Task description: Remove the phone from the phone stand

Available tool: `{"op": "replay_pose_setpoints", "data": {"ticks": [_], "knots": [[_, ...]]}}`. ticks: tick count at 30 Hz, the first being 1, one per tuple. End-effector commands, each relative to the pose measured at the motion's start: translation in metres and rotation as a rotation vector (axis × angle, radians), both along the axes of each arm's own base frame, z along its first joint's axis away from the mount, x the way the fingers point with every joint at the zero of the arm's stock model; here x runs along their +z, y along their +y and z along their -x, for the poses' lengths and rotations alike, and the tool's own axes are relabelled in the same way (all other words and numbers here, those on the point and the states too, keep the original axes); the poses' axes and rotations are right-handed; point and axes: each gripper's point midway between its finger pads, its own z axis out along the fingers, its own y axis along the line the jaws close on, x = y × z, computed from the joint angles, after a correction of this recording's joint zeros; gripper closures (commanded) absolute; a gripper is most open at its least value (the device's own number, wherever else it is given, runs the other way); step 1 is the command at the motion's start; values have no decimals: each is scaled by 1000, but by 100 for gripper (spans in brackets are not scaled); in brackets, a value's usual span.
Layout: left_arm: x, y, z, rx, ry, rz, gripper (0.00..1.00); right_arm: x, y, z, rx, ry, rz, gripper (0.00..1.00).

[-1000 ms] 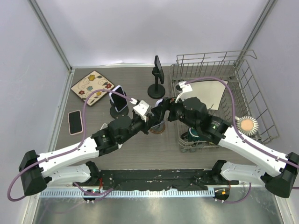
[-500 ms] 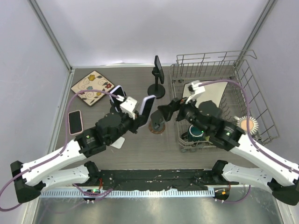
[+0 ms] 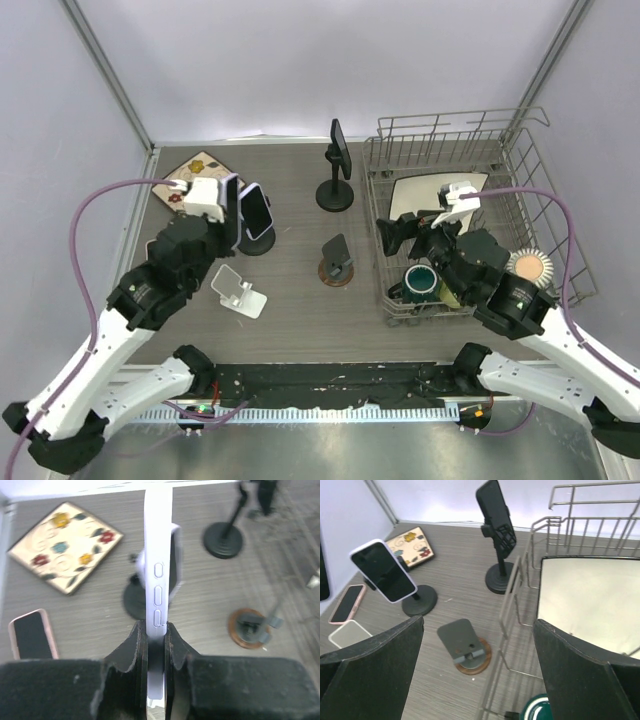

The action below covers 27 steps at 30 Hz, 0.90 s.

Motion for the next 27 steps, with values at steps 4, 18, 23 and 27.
{"op": "replay_pose_setpoints", "data": {"ticks": [4, 18, 23, 27], "knots": [[4, 89, -11, 312, 38, 1, 100, -13, -29, 0, -95, -14, 105, 4], [-93, 149, -59, 413, 319, 222, 100, -23, -30, 10, -56, -8, 76, 5], [-136, 150, -79, 410, 443, 225, 100, -22, -28, 12, -35, -6, 70, 5], [-172, 154, -86, 428, 557, 202, 98, -22, -29, 13, -35, -11, 69, 5]]}}
